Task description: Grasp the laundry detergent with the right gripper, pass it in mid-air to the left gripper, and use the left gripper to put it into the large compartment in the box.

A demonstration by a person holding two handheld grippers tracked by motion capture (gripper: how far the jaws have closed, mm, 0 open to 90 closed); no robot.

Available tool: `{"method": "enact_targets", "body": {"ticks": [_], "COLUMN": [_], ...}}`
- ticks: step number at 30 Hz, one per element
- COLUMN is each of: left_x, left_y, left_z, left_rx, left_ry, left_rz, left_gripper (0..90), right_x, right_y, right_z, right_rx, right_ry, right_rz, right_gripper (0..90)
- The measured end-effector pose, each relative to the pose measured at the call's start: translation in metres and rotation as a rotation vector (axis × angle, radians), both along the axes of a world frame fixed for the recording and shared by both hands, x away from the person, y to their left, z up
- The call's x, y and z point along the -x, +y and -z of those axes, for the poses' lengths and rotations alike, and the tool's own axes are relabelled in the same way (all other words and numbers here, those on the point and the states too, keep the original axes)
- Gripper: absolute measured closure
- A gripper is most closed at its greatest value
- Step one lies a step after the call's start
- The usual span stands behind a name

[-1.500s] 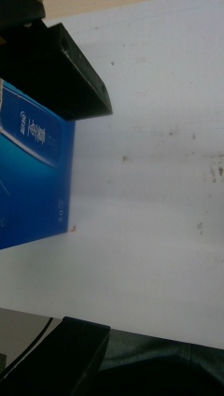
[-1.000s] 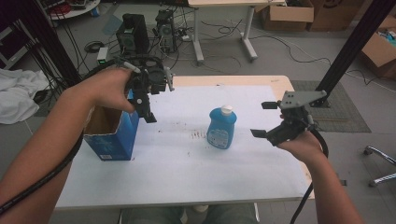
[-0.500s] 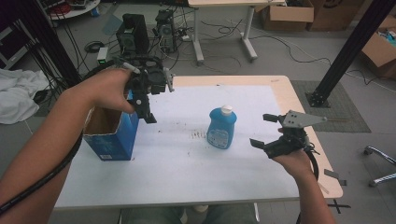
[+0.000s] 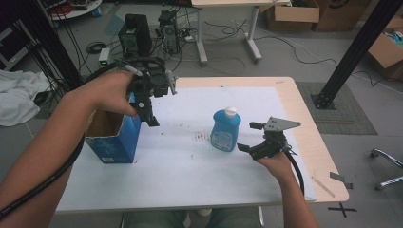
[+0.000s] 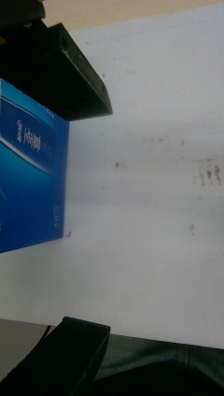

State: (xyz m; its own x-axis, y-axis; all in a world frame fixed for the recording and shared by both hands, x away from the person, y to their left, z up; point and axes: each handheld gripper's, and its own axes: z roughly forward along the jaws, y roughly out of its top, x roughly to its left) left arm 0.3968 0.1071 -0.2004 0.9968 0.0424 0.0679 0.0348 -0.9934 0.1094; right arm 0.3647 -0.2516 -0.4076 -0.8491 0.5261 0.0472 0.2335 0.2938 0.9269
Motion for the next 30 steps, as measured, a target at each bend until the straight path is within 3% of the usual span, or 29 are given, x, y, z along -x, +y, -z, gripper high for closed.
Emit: {"method": "enact_targets", "body": {"ticks": [11, 30], "left_x": [0.0, 0.001], "left_y": [0.001, -0.001], "left_z": [0.0, 0.002], "left_rx": [0.002, 0.001], "left_ry": [-0.003, -0.001], "left_rz": [0.0, 0.005], "left_gripper": [0.1, 0.1], "right_x": [-0.018, -0.032], "right_y": [0.028, 0.048], "right_z": [0.021, 0.031], "right_rx": [-0.012, -0.024], "right_ry": [0.003, -0.01], "right_rz": [-0.031, -0.037], "right_gripper": [0.0, 4.3]}}
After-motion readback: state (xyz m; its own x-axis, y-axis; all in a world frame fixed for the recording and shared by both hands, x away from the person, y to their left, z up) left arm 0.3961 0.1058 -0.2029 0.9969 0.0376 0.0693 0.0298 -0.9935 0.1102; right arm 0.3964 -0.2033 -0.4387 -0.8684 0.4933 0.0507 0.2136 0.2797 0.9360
